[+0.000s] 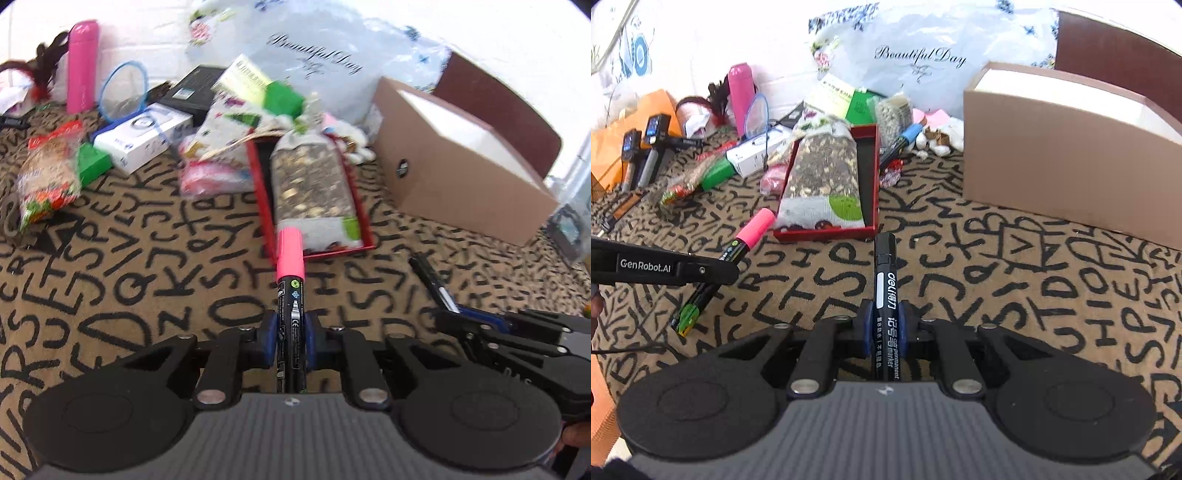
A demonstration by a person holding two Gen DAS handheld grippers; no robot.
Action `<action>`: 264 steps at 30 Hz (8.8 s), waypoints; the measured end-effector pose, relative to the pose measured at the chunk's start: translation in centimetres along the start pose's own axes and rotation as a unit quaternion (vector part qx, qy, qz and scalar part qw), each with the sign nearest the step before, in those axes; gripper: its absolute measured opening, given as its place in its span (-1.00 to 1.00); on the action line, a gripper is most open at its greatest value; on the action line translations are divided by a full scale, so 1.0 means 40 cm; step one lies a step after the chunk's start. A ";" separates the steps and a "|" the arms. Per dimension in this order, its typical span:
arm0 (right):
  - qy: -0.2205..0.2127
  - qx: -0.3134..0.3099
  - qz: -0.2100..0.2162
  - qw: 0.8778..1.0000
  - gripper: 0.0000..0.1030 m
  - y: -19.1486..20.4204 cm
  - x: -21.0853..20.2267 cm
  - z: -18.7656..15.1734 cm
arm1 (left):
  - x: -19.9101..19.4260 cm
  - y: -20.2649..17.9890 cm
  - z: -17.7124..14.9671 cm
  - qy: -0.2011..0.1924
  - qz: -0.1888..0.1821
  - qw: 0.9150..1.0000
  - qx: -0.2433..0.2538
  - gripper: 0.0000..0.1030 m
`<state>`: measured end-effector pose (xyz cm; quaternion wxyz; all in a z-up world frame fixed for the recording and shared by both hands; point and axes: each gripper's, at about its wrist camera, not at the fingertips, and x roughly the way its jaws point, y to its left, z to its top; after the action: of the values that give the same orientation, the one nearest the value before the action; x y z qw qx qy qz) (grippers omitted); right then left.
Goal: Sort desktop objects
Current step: 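Carry the black marker and pink highlighter with both grippers over the cardboard box, then open the right gripper to drop the marker while the left gripper releases the highlighter, then move the left tool back toward the herb sachet in the red tray, then grasp the mesh herb sachet with the left gripper and lift it, then carry the herb sachet with the left gripper over the cardboard box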
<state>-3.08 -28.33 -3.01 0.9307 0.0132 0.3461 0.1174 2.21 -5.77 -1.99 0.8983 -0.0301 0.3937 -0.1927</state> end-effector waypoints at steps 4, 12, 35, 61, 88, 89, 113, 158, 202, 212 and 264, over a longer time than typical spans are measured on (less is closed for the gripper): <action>-0.021 0.007 0.004 1.000 -0.77 -0.009 -0.037 0.008 | -0.031 -0.033 0.008 -0.015 -0.016 1.000 0.013 -0.71; -0.068 0.012 0.003 0.998 -0.77 -0.038 -0.090 0.051 | -0.051 -0.099 0.085 -0.046 -0.055 0.997 0.028 -0.71; -0.203 0.068 -0.115 0.970 -0.77 -0.375 -0.138 0.320 | 0.130 -0.438 0.463 -0.093 -0.150 0.983 0.058 -0.71; -0.139 0.071 -0.160 0.975 -0.76 -0.532 0.127 0.403 | 0.400 -0.462 0.535 -0.043 -0.131 0.990 0.033 -0.71; -0.161 0.050 -0.205 0.964 0.75 -0.519 0.107 0.372 | 0.360 -0.452 0.518 -0.077 -0.155 0.985 0.002 0.91; -0.162 0.049 -0.206 0.964 0.82 -0.517 0.107 0.372 | 0.359 -0.450 0.516 -0.075 -0.158 0.985 0.000 0.91; -0.213 0.029 -0.195 0.957 0.91 -0.400 0.006 0.319 | 0.175 -0.366 0.414 -0.119 -0.199 0.973 -0.025 0.91; -0.130 -0.048 -0.054 0.989 0.91 -0.056 0.007 0.197 | -0.041 0.081 0.077 -0.132 -0.083 0.974 -0.164 0.91; -0.054 -0.076 0.013 0.996 0.53 0.145 0.124 0.124 | 0.037 0.147 0.113 -0.095 -0.088 0.986 -0.107 0.45; -0.071 -0.060 0.014 0.996 0.09 0.123 0.162 0.156 | 0.117 0.067 0.190 -0.075 -0.116 0.988 -0.064 -0.34; -0.135 -0.010 0.070 0.988 -0.13 0.062 0.070 0.147 | 0.044 -0.097 0.218 -0.107 -0.077 0.990 -0.045 -0.07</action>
<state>2.25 -24.95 -0.06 0.9586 0.0441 0.2141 0.1826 8.34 -10.85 3.58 0.9155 -0.1213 0.2998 -0.2394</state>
